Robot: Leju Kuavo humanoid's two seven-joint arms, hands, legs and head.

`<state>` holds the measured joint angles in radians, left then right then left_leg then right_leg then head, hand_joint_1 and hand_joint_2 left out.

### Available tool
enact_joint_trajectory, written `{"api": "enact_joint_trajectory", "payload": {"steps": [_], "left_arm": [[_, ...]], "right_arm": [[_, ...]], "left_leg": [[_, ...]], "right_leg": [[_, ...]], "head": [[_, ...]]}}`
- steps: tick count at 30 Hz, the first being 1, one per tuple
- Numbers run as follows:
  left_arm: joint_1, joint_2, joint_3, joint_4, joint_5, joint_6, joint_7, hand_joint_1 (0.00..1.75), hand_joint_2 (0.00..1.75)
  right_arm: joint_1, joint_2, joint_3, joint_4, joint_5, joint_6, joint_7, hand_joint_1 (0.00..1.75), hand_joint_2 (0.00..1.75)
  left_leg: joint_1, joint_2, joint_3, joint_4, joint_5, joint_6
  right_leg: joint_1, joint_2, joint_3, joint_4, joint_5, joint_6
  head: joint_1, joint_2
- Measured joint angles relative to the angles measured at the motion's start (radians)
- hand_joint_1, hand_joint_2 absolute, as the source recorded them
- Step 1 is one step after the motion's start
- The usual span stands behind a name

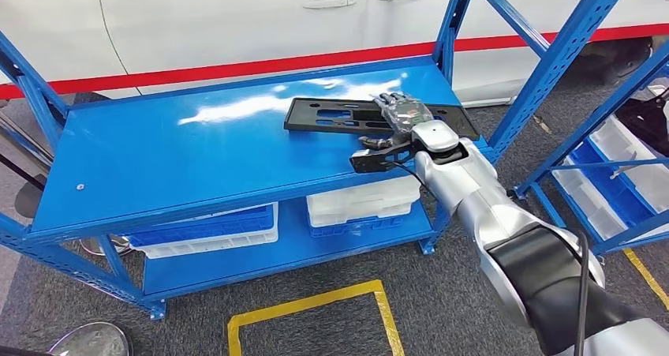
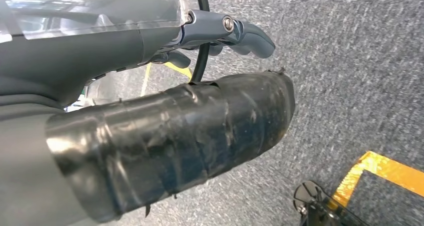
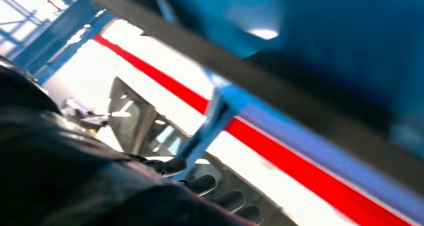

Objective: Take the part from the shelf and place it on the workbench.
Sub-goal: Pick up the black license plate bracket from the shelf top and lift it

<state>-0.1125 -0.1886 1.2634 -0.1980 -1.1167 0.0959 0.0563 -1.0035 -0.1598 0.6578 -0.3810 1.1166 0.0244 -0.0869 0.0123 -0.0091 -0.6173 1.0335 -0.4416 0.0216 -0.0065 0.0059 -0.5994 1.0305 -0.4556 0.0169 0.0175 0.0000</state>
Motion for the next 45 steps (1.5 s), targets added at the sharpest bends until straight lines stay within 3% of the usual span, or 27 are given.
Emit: {"api": "enact_joint_trajectory", "payload": {"steps": [17, 21, 23, 25, 27, 28, 29, 30, 32, 34, 39, 45], "left_arm": [[0.000, 0.010, 0.000, 0.000, -0.017, 0.016, 0.007, 0.00, 0.00], [0.000, 0.014, 0.000, 0.000, -0.019, 0.015, 0.008, 0.00, 0.00], [-0.001, 0.013, 0.000, 0.000, -0.022, 0.015, 0.008, 0.00, 0.00], [-0.001, 0.012, 0.000, 0.000, -0.026, 0.013, 0.009, 0.00, 0.00], [-0.002, 0.013, -0.001, 0.000, -0.028, 0.013, 0.011, 0.00, 0.00], [-0.001, 0.013, -0.002, 0.000, -0.029, 0.012, 0.012, 0.00, 0.00], [-0.001, 0.013, -0.002, 0.000, -0.029, 0.012, 0.013, 0.00, 0.00], [-0.001, 0.013, -0.002, 0.000, -0.028, 0.011, 0.013, 0.00, 0.00], [-0.001, 0.013, -0.002, 0.000, -0.026, 0.008, 0.013, 0.00, 0.00], [-0.001, 0.013, -0.002, 0.000, -0.026, 0.008, 0.013, 0.00, 0.00], [-0.002, 0.013, -0.002, 0.000, -0.024, 0.008, 0.014, 0.00, 0.00], [-0.002, 0.012, -0.002, 0.000, -0.024, 0.012, 0.015, 0.00, 0.00]], "right_arm": [[-0.040, -0.024, -0.009, 0.015, 0.036, 0.031, -0.005, 0.00, 0.00], [-0.040, -0.024, -0.014, 0.015, 0.042, 0.031, -0.009, 0.00, 0.00], [-0.041, -0.025, -0.019, 0.015, 0.045, 0.031, -0.010, 0.00, 0.00], [-0.045, -0.025, -0.024, 0.015, 0.047, 0.031, -0.011, 0.00, 0.00], [-0.045, -0.026, -0.025, 0.016, 0.049, 0.032, -0.012, 0.00, 0.00], [-0.043, -0.026, -0.025, 0.016, 0.050, 0.033, -0.012, 0.00, 0.00], [-0.041, -0.026, -0.026, 0.017, 0.051, 0.034, -0.012, 0.00, 0.00], [-0.040, -0.026, -0.026, 0.018, 0.052, 0.035, -0.012, 0.00, 0.00], [-0.040, -0.026, -0.027, 0.018, 0.054, 0.036, -0.012, 0.00, 0.00], [-0.041, -0.025, -0.029, 0.018, 0.056, 0.036, -0.013, 0.00, 0.00], [-0.039, -0.021, -0.031, 0.019, 0.063, 0.039, -0.016, 0.00, 0.00], [-0.039, -0.019, -0.032, 0.021, 0.066, 0.042, -0.025, 0.00, 0.00]], "left_leg": [[-0.007, 0.000, -0.001, 0.004, -0.002, 0.004], [-0.008, 0.000, -0.002, 0.006, -0.003, 0.011], [0.000, 0.002, 0.006, -0.009, 0.003, 0.020], [0.008, 0.005, 0.015, -0.026, 0.011, 0.029], [0.009, 0.006, 0.017, -0.028, 0.012, 0.031], [0.009, 0.006, 0.017, -0.028, 0.011, 0.030], [0.009, 0.006, 0.017, -0.026, 0.010, 0.028], [0.011, 0.006, 0.018, -0.023, 0.007, 0.025], [0.015, 0.004, 0.019, -0.014, -0.001, 0.014], [0.014, 0.002, 0.017, -0.006, -0.008, 0.002], [0.011, 0.002, 0.018, -0.008, -0.009, 0.009], [0.013, 0.003, 0.023, -0.019, -0.005, -0.003]], "right_leg": [[-0.005, 0.000, 0.000, -0.001, 0.001, 0.003], [-0.007, 0.000, 0.002, -0.005, 0.003, 0.009], [-0.006, 0.001, 0.004, -0.003, -0.004, 0.014], [-0.007, 0.001, -0.022, 0.059, -0.045, 0.021], [-0.012, 0.000, -0.084, 0.183, -0.105, 0.029], [-0.016, -0.001, -0.111, 0.235, -0.120, 0.033], [-0.020, -0.001, -0.124, 0.254, -0.116, 0.036], [-0.023, -0.002, -0.118, 0.234, -0.092, 0.038], [-0.027, -0.004, -0.059, 0.109, -0.021, 0.040], [-0.022, -0.004, -0.014, 0.011, 0.013, 0.033], [-0.016, 0.002, -0.010, -0.006, 0.013, 0.018], [-0.013, 0.002, -0.011, -0.004, 0.011, 0.008]], "head": [[0.000, 0.000], [0.000, 0.000], [0.000, 0.000], [0.001, 0.000], [0.001, 0.000], [0.001, 0.000], [0.001, 0.000], [0.001, 0.000], [0.001, 0.000], [0.001, 0.000], [0.001, 0.000], [0.001, 0.000]]}}
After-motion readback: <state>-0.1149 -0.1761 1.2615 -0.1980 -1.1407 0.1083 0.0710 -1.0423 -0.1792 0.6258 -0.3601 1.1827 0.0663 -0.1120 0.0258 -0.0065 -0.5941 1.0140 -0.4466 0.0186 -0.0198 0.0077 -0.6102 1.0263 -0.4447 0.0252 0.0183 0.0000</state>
